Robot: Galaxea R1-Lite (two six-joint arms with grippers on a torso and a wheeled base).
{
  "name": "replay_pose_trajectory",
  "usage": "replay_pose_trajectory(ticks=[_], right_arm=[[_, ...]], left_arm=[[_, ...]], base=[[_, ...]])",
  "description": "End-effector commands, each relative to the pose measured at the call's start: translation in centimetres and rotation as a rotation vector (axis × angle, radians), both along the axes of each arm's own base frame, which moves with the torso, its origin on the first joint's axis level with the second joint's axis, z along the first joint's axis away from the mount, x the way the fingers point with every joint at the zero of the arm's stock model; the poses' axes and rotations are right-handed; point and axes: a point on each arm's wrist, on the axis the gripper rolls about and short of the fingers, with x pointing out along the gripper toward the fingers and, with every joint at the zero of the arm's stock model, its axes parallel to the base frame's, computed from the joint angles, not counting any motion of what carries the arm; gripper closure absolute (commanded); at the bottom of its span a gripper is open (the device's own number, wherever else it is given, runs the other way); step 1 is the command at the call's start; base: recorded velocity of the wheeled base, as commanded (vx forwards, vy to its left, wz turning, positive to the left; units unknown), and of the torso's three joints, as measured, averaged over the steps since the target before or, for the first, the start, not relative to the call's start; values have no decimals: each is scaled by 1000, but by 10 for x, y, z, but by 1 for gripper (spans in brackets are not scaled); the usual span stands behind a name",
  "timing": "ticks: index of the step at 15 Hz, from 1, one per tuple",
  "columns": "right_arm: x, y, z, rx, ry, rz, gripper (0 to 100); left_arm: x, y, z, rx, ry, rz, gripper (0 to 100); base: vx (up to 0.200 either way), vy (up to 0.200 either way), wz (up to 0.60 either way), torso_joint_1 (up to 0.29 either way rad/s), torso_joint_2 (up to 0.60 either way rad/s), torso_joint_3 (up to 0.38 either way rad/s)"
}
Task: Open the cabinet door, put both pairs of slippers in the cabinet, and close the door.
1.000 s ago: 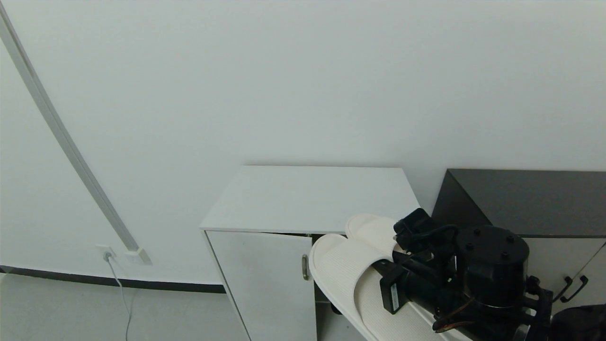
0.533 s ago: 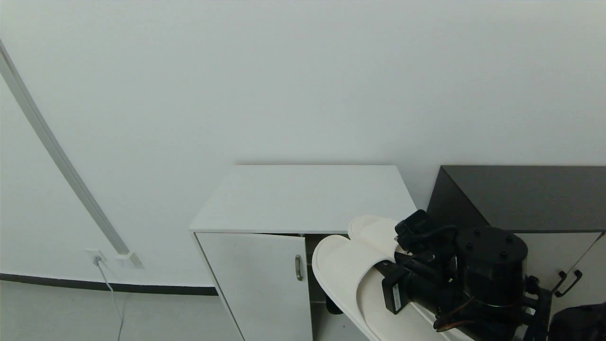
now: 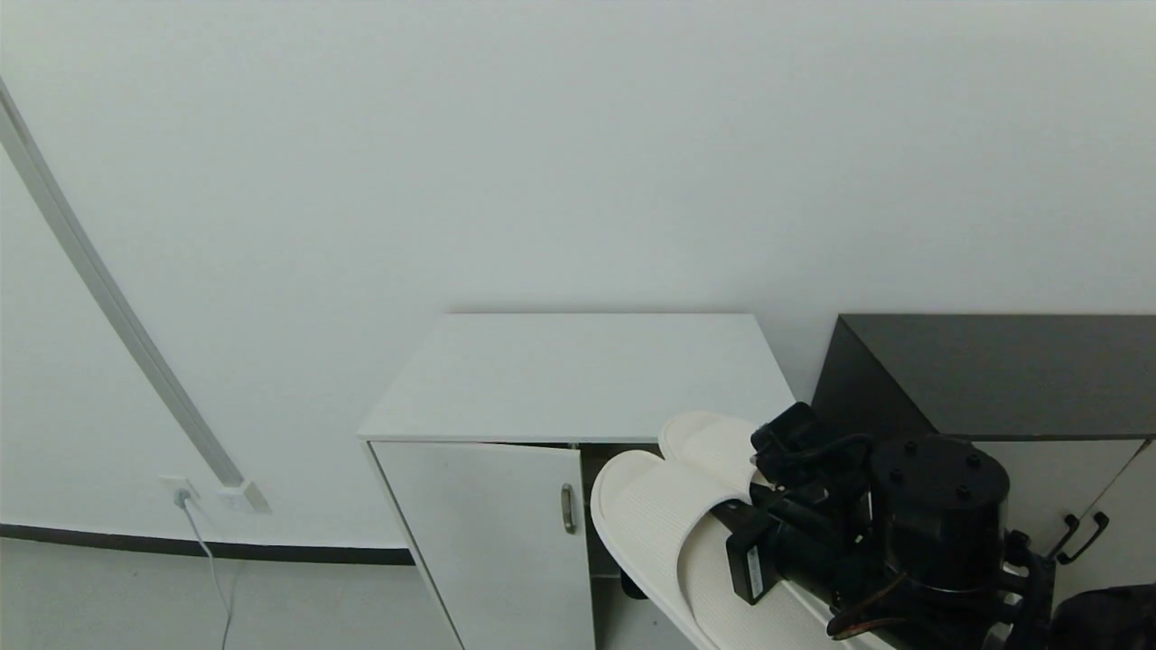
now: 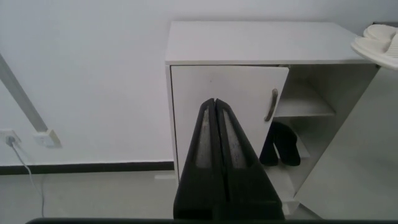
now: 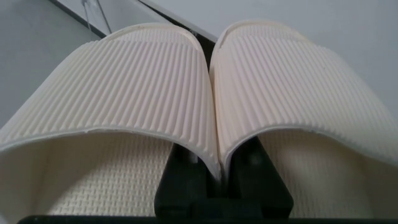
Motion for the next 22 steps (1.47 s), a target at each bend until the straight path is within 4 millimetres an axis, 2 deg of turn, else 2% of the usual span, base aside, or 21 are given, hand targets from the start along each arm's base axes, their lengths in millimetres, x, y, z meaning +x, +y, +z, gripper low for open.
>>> replay_pose_trajectory(ticks=[1, 10, 22], right_arm=[[-1, 1, -1, -3, 1, 5, 100], [-2, 0, -2, -8, 7, 4, 100], [-4, 1, -1, -3, 3, 14, 100]], left_arm=[[0, 0, 0, 0, 2, 0, 100], [0, 0, 0, 0, 2, 0, 100], [0, 0, 0, -2, 0, 1, 100]], base=[[0, 0, 0, -159, 339, 178], [0, 0, 0, -160, 371, 204], [0, 0, 0, -216, 532, 315]])
